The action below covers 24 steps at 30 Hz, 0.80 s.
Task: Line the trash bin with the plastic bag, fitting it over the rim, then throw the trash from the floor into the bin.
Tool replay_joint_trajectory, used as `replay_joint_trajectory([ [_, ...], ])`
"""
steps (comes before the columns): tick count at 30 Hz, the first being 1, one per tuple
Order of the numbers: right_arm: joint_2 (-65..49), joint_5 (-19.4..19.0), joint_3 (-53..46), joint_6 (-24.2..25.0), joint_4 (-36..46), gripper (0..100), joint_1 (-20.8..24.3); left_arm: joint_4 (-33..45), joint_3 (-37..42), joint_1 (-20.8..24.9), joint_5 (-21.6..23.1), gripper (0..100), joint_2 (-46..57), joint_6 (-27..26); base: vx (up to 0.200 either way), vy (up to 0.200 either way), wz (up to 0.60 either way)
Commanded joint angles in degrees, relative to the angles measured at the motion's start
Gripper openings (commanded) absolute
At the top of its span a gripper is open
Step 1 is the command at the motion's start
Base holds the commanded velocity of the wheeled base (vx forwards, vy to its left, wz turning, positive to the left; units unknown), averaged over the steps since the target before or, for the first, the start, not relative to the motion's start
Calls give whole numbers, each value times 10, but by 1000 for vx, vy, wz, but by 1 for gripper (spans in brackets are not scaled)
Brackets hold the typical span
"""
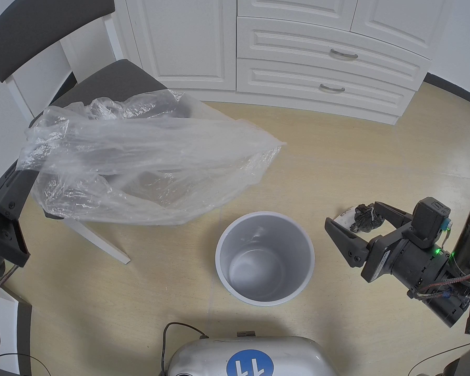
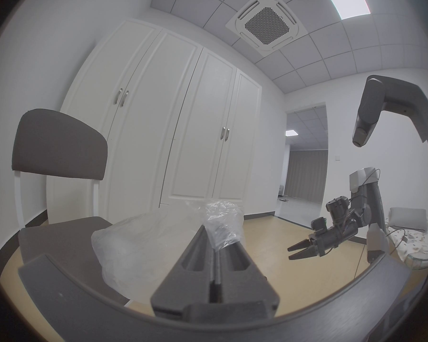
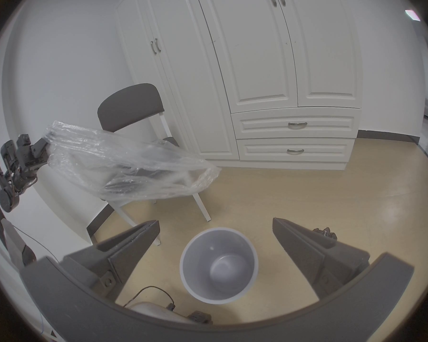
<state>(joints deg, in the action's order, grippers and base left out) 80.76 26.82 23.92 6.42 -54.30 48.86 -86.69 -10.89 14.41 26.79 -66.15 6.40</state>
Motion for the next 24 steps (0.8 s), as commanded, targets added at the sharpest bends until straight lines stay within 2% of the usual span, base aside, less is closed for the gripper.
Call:
replay_joint_trajectory([
  [1, 33, 1, -8, 1, -20, 100, 0, 0, 3, 18, 0, 0, 17, 0, 0, 0, 0],
  [9, 76, 0, -24, 1, -53, 100, 2, 3, 8, 43, -1, 0, 29, 0, 0, 0, 0],
  [18, 140, 3, -35, 0, -143, 100, 2, 3, 14, 65, 0, 0, 45, -1, 0, 0, 0],
  [24, 138, 3, -35, 0, -151, 100, -3, 3, 23, 87, 3, 0, 59, -1, 0, 0, 0],
])
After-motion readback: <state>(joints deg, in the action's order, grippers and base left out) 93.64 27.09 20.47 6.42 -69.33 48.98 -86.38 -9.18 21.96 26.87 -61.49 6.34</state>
